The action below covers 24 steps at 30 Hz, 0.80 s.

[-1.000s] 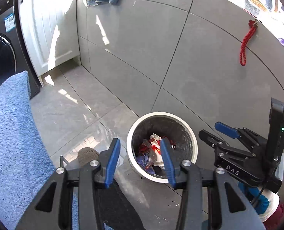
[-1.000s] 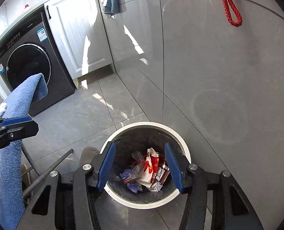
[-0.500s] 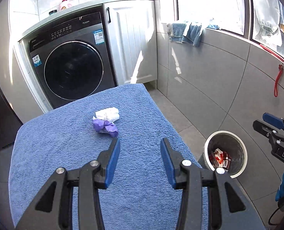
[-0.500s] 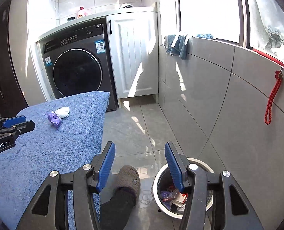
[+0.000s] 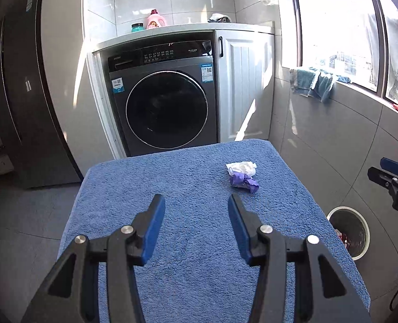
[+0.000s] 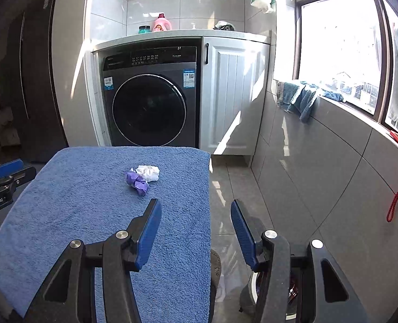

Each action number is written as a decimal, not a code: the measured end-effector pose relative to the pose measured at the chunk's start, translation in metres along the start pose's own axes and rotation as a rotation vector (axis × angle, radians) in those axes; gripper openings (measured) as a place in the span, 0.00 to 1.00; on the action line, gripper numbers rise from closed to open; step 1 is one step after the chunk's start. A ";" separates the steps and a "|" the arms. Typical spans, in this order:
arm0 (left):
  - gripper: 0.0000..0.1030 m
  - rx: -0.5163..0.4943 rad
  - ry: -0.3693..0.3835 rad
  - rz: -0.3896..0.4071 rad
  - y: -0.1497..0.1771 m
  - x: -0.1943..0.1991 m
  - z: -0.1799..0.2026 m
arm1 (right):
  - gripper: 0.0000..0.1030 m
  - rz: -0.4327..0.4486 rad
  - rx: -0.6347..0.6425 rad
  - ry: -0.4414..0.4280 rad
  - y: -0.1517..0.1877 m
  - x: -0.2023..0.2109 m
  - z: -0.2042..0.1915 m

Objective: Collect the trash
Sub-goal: 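Return both tools to the table toward the purple glove and white tissue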

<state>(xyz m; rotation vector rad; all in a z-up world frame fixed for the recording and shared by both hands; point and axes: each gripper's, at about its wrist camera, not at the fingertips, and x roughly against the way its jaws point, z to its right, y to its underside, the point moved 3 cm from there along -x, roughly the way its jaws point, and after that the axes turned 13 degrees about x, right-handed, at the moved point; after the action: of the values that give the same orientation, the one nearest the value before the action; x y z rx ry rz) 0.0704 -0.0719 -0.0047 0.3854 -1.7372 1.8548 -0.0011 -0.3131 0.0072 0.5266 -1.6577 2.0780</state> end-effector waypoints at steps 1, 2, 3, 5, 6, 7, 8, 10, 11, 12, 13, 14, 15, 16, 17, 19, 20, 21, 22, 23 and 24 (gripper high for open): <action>0.47 0.010 -0.005 0.005 0.000 0.003 -0.008 | 0.50 0.004 0.009 -0.005 -0.004 0.001 -0.007; 0.47 0.022 -0.010 0.011 0.000 0.006 -0.017 | 0.50 0.009 0.017 -0.010 -0.009 0.002 -0.014; 0.47 0.033 -0.016 0.018 0.000 0.009 -0.025 | 0.50 0.013 0.025 -0.016 -0.014 0.003 -0.022; 0.47 0.051 -0.026 0.031 0.000 0.016 -0.041 | 0.50 0.024 0.036 -0.026 -0.022 0.004 -0.035; 0.47 0.059 -0.031 0.037 0.001 0.019 -0.049 | 0.50 0.030 0.040 -0.030 -0.026 0.006 -0.041; 0.47 0.067 -0.035 0.044 0.001 0.022 -0.055 | 0.50 0.035 0.045 -0.035 -0.030 0.008 -0.046; 0.47 0.074 -0.040 0.051 0.001 0.025 -0.062 | 0.50 0.040 0.052 -0.038 -0.033 0.010 -0.052; 0.47 0.089 -0.046 0.062 0.001 0.031 -0.074 | 0.50 0.050 0.069 -0.040 -0.040 0.014 -0.063; 0.47 0.096 -0.047 0.066 0.001 0.034 -0.078 | 0.50 0.055 0.076 -0.040 -0.043 0.016 -0.068; 0.47 0.103 -0.048 0.069 0.002 0.037 -0.084 | 0.50 0.060 0.082 -0.042 -0.046 0.019 -0.073; 0.47 0.109 -0.050 0.074 0.002 0.040 -0.088 | 0.50 0.066 0.088 -0.044 -0.049 0.021 -0.077; 0.47 0.113 -0.051 0.078 0.002 0.043 -0.093 | 0.50 0.072 0.094 -0.043 -0.052 0.024 -0.082; 0.47 0.117 -0.051 0.082 0.003 0.046 -0.096 | 0.50 0.079 0.099 -0.043 -0.054 0.028 -0.086; 0.47 0.121 -0.052 0.086 0.004 0.049 -0.099 | 0.50 0.085 0.103 -0.044 -0.055 0.031 -0.090; 0.47 0.124 -0.053 0.090 0.004 0.053 -0.102 | 0.50 0.091 0.106 -0.045 -0.057 0.034 -0.093; 0.47 0.127 -0.054 0.099 0.005 0.060 -0.106 | 0.50 0.101 0.113 -0.045 -0.059 0.041 -0.099; 0.47 0.128 -0.055 0.105 0.006 0.064 -0.109 | 0.50 0.107 0.116 -0.046 -0.059 0.045 -0.101; 0.47 0.129 -0.056 0.111 0.007 0.069 -0.110 | 0.50 0.113 0.119 -0.046 -0.060 0.048 -0.103; 0.47 0.131 -0.057 0.117 0.007 0.073 -0.112 | 0.50 0.120 0.122 -0.046 -0.060 0.053 -0.105; 0.47 0.133 -0.056 0.122 0.007 0.078 -0.113 | 0.50 0.127 0.125 -0.045 -0.060 0.057 -0.107; 0.47 0.135 -0.057 0.129 0.008 0.082 -0.114 | 0.50 0.134 0.129 -0.045 -0.061 0.061 -0.108</action>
<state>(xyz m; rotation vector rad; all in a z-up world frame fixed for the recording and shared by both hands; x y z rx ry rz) 0.0189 0.0567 0.0219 0.3903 -1.7142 2.0791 -0.0222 -0.1898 0.0664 0.5197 -1.6326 2.2973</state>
